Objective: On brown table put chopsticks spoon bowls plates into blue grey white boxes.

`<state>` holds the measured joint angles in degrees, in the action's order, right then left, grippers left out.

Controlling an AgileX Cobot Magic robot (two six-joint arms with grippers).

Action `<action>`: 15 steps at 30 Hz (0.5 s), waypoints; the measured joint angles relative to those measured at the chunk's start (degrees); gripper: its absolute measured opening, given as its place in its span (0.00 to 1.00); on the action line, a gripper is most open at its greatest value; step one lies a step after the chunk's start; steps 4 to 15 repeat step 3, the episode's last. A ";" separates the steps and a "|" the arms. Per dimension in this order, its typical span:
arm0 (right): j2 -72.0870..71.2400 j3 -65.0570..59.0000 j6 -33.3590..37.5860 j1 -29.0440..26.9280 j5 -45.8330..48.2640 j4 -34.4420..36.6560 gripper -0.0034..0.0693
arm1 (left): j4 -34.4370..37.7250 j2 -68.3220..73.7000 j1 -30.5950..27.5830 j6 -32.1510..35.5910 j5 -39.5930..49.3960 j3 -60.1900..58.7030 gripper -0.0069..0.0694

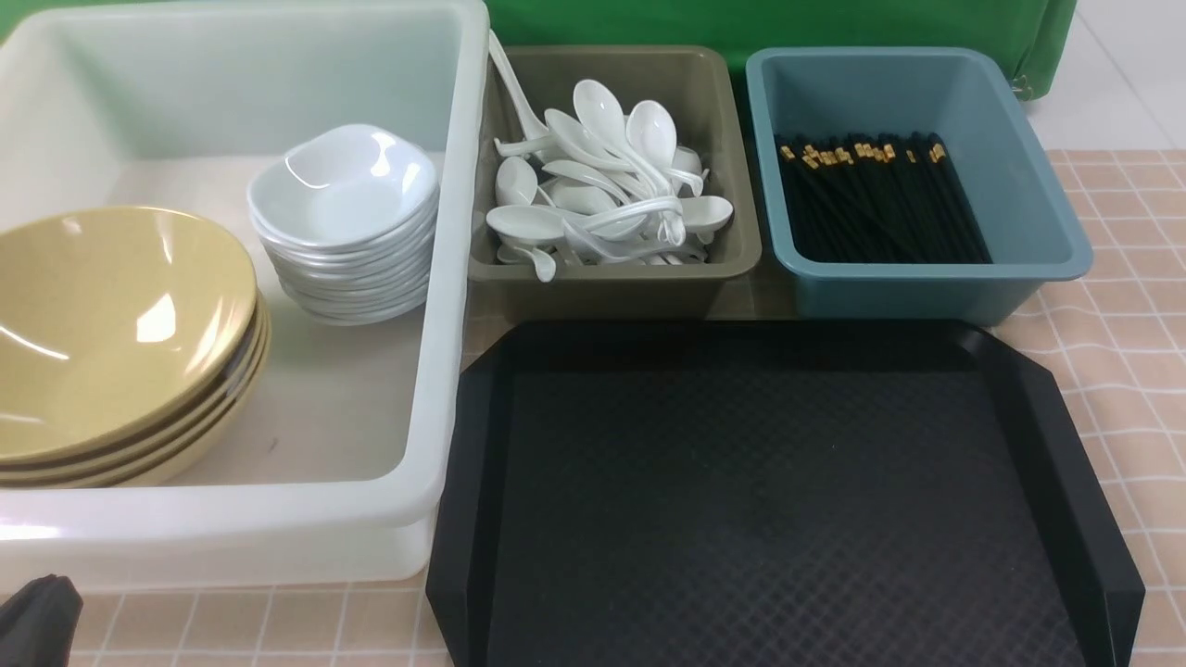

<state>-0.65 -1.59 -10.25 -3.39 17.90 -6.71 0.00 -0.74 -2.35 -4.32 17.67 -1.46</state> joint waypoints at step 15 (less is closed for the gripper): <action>0.00 0.00 0.00 0.00 0.00 0.00 0.21 | 0.00 0.00 0.00 0.00 0.00 0.00 0.09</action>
